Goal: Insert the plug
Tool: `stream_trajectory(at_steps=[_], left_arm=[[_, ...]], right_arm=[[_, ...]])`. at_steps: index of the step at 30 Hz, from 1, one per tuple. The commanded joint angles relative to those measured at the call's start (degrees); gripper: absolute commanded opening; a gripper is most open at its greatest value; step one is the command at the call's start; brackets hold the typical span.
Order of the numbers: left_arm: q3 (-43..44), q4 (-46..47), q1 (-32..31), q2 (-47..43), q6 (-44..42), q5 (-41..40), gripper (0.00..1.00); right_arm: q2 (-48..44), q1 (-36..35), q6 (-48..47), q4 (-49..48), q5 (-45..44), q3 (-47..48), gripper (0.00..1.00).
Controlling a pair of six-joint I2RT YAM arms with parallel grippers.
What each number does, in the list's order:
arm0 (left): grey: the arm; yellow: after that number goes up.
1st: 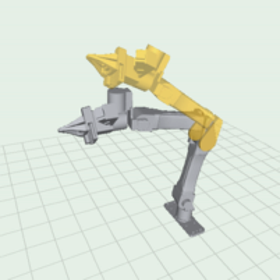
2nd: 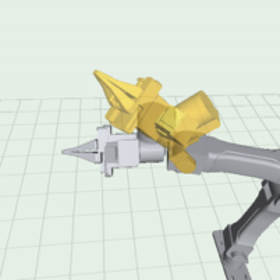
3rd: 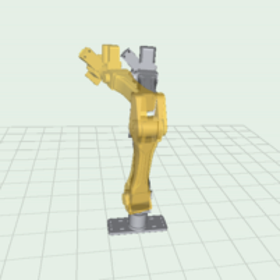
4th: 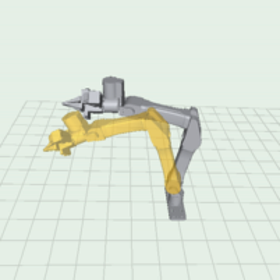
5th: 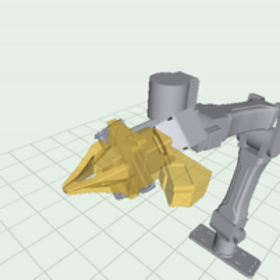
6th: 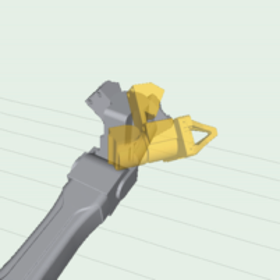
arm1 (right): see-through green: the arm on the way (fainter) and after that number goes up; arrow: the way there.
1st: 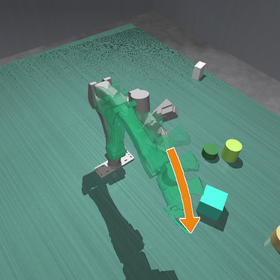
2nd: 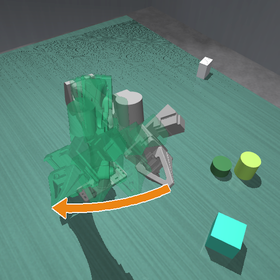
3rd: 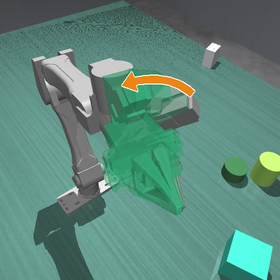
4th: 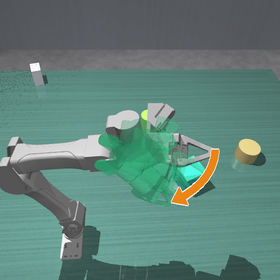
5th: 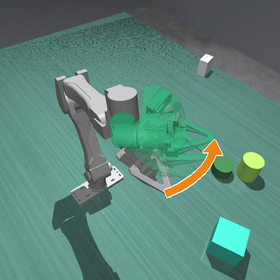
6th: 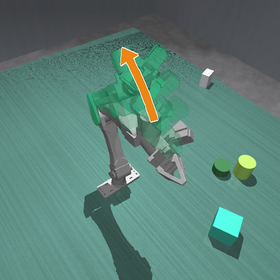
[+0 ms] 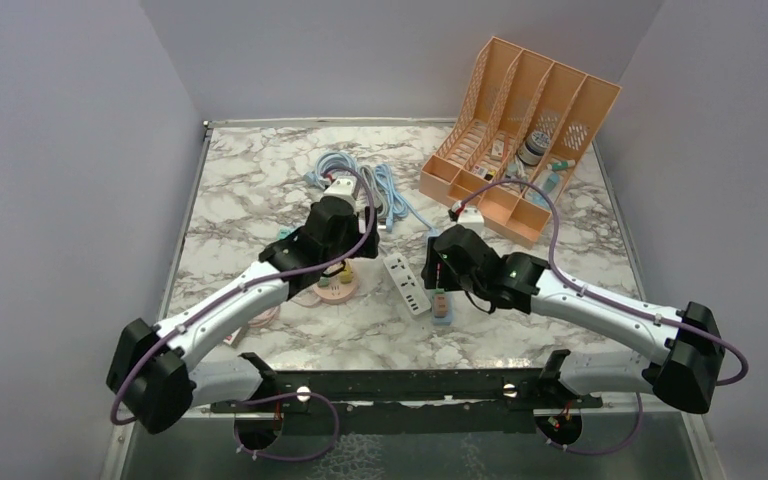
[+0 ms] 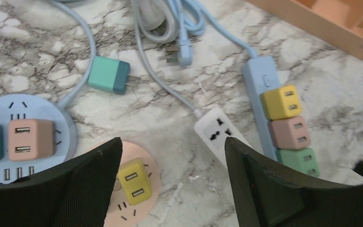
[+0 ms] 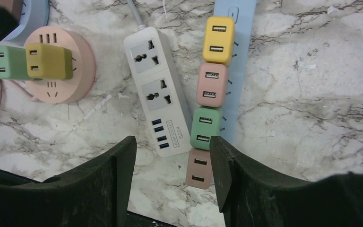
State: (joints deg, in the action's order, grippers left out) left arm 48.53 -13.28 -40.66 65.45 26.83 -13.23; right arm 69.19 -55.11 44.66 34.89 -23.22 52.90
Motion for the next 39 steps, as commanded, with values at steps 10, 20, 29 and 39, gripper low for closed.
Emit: stream_trajectory(at_steps=[10,20,29,39], left_arm=[[11.7,-0.5,9.2,27.3,13.2,-4.9,0.81],[17.9,-1.8,9.2,38.6,20.3,-9.3,0.76],[21.4,-4.9,9.2,42.9,21.8,-15.7,0.79],[28.1,-8.8,9.2,49.7,20.3,-16.3,0.75]], right_arm=[[-3.8,0.0,-0.8,-7.3,3.4,-5.2,0.56],[-8.7,-0.1,-2.3,-4.8,0.7,-6.7,0.56],[-9.9,-0.1,-3.8,-3.8,0.1,-7.5,0.56],[-10.8,-0.1,-4.2,-2.3,-1.0,-6.9,0.56]])
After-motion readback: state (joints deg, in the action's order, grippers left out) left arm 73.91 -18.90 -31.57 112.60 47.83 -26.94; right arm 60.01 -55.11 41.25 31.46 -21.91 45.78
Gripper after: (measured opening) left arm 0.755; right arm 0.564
